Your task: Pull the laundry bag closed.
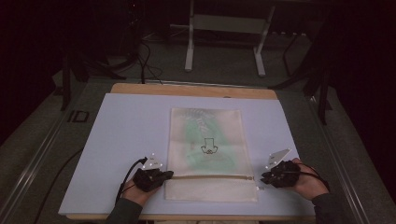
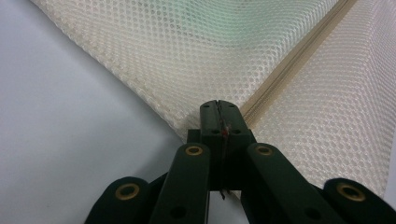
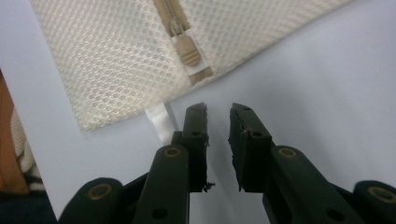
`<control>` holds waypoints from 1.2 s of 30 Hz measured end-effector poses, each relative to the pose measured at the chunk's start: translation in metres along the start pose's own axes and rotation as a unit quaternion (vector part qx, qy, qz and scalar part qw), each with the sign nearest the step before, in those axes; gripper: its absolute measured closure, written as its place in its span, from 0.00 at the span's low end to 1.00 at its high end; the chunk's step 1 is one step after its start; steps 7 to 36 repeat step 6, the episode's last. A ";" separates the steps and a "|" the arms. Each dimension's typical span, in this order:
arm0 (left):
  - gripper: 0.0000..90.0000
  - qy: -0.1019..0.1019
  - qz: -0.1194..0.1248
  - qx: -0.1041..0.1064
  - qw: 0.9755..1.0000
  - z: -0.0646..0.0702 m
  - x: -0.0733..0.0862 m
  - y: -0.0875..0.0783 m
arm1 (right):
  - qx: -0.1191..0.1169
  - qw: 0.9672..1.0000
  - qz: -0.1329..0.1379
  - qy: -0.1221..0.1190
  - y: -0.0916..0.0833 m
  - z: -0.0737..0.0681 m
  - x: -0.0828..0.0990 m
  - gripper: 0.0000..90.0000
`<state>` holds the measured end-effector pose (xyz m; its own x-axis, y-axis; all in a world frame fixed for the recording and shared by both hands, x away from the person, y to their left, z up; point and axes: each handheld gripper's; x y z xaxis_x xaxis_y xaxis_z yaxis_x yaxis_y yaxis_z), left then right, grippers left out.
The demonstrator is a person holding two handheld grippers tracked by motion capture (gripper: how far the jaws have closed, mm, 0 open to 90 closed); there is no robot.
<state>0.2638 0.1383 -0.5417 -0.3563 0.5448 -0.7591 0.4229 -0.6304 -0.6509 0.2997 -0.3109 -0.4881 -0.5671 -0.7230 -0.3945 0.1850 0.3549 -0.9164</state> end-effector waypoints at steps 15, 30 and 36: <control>0.99 -0.001 0.000 -0.002 1.000 0.000 0.000 0.000 | 0.009 0.998 0.049 0.029 -0.004 0.005 0.012 0.85; 0.99 -0.001 0.000 -0.002 1.000 0.000 0.000 0.000 | 0.009 0.998 0.049 0.029 -0.004 0.005 0.012 0.85; 0.99 -0.001 0.000 -0.002 1.000 0.000 0.000 0.000 | 0.009 0.998 0.049 0.029 -0.004 0.005 0.012 0.85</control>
Point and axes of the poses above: each handheld gripper's, and its own axes: y roughly forward along the jaws, x roughly out of its underside, z roughly to its right, and after that the axes turned 14 degrees about y, right-handed
